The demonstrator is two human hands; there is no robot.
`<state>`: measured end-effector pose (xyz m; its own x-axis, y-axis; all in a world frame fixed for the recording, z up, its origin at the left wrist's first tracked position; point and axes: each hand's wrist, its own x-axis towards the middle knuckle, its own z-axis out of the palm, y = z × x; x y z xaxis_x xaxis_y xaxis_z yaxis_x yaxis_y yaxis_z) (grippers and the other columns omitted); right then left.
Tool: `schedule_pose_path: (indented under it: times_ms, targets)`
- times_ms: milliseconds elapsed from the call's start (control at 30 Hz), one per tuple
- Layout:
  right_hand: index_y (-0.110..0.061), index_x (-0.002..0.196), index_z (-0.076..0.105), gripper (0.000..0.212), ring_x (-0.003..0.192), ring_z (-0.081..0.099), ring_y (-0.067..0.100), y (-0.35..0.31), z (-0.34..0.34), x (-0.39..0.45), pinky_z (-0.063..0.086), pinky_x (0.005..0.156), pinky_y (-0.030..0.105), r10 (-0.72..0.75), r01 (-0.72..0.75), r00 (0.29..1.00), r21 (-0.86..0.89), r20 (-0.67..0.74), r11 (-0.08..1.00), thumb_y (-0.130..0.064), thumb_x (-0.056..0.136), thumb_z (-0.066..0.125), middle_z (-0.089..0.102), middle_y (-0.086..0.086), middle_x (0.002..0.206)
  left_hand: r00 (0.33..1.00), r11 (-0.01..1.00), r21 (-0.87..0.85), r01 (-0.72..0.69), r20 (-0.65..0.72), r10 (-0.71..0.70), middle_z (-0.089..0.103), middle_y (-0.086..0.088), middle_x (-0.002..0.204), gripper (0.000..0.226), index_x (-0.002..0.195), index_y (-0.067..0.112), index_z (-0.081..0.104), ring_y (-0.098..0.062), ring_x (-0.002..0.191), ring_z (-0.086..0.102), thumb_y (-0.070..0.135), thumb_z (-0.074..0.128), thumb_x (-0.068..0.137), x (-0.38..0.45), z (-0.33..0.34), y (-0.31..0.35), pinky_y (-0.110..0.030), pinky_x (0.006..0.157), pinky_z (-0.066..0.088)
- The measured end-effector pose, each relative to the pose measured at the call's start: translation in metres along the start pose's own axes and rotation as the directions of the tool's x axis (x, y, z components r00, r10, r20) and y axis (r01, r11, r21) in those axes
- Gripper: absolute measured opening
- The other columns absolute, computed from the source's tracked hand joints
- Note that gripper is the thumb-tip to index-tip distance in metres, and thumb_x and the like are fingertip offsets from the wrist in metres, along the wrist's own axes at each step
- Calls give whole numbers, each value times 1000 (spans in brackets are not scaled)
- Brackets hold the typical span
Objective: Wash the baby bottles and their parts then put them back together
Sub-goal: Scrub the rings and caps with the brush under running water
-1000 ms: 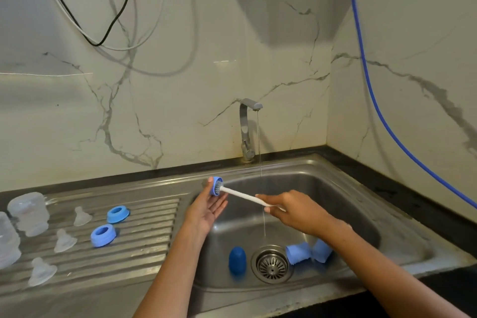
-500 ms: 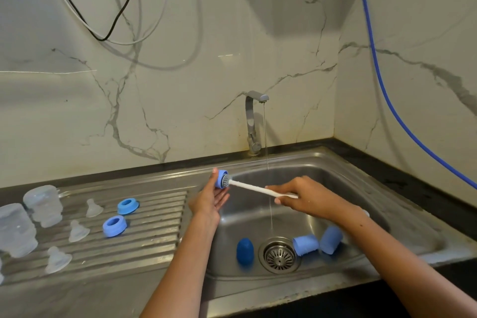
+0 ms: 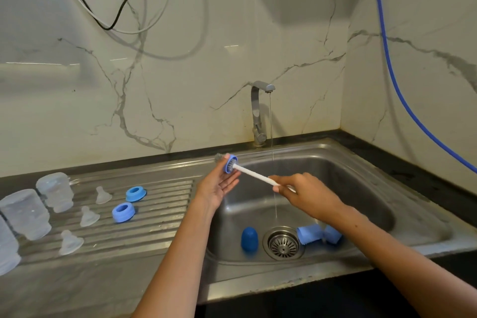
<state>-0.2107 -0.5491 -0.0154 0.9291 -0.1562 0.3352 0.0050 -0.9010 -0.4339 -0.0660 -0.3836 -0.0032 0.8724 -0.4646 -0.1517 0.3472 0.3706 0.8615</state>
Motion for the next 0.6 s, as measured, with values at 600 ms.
schedule_pose_path:
  times_ms: [600]
  targets:
    - [-32, 124, 62, 29, 43, 45, 2, 12, -19, 3, 38, 43, 18, 22, -53, 992, 252, 127, 966, -35, 96, 55, 56, -11, 53, 995, 998, 20, -59, -83, 60, 71, -17, 99, 42, 110, 1, 64, -24, 87, 70, 27, 74, 79, -4, 1, -8, -30, 76, 57]
